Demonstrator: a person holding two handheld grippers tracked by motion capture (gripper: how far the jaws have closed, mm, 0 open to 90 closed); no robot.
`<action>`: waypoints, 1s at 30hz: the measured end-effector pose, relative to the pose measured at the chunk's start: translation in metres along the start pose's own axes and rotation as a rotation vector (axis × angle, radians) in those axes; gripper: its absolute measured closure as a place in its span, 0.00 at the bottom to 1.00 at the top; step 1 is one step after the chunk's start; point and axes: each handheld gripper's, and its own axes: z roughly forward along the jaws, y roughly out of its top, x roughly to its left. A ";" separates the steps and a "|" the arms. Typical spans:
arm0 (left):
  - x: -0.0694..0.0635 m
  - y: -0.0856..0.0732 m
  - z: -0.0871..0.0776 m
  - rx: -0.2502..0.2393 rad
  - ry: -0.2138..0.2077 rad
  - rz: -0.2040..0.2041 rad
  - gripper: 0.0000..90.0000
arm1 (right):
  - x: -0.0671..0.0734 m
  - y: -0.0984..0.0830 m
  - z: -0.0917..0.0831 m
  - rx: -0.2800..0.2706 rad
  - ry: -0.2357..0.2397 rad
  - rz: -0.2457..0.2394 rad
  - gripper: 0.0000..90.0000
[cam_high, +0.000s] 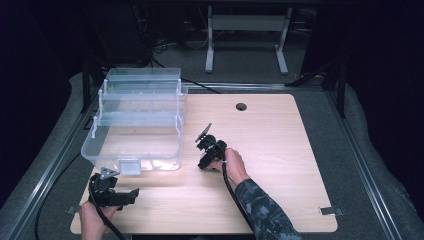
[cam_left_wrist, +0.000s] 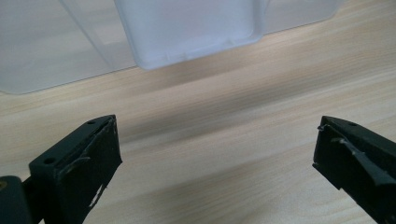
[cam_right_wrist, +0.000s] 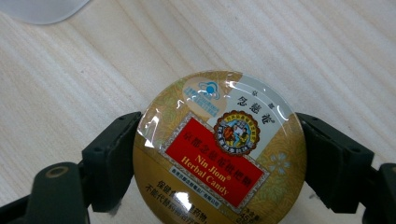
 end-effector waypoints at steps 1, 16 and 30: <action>0.000 0.000 0.000 0.001 0.000 0.002 0.01 | 0.000 0.000 0.000 0.002 -0.004 -0.005 0.22; -0.002 -0.001 0.000 0.007 -0.027 0.035 0.01 | -0.007 -0.015 -0.031 -0.036 -0.014 0.008 0.22; -0.002 0.001 -0.002 -0.002 -0.025 0.052 0.01 | -0.023 -0.058 -0.072 -0.067 -0.048 0.040 0.22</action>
